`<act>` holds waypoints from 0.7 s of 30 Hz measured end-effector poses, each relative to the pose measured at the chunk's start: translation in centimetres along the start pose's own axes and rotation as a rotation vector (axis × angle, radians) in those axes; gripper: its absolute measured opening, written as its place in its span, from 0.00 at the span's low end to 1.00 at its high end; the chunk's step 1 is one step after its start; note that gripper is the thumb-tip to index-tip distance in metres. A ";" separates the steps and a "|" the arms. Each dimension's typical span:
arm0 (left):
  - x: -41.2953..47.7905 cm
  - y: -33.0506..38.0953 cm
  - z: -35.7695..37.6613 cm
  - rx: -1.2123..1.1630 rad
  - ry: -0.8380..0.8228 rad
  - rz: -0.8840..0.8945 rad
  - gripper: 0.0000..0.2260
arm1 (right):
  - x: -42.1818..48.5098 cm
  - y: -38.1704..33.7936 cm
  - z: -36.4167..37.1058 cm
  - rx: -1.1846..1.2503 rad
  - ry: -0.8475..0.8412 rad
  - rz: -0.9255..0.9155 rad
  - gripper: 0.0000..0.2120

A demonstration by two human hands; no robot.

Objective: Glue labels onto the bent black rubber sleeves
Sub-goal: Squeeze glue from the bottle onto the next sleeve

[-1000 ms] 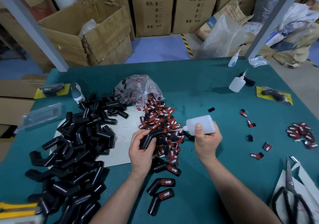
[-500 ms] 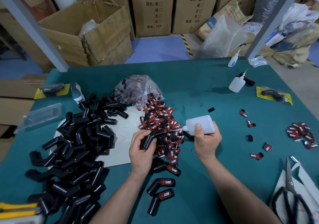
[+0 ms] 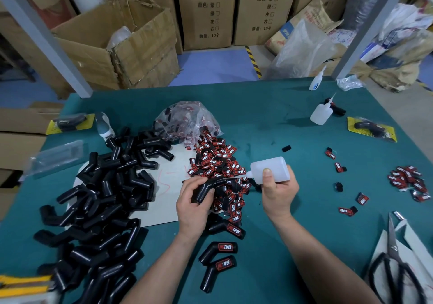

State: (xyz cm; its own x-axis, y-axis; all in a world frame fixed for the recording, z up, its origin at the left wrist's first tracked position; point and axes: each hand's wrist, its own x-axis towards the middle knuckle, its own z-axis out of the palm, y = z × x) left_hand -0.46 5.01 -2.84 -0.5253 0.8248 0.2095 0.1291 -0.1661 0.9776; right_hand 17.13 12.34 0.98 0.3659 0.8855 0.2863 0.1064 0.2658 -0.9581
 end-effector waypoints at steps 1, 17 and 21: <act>0.0 0.0 0.0 -0.004 -0.001 0.002 0.19 | -0.1 0.0 0.0 -0.007 0.000 0.003 0.12; 0.0 0.3 0.0 -0.014 -0.013 -0.039 0.19 | -0.6 -0.5 0.2 0.019 -0.023 -0.013 0.11; 0.0 0.4 0.0 0.002 -0.007 -0.036 0.19 | -0.6 -0.3 0.3 0.014 -0.043 0.017 0.12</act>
State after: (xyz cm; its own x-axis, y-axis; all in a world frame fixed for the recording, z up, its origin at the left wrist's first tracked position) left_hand -0.41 4.98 -2.43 -0.5236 0.8340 0.1739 0.1119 -0.1350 0.9845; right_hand 16.61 11.88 1.08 0.3274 0.9055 0.2700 0.0871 0.2556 -0.9629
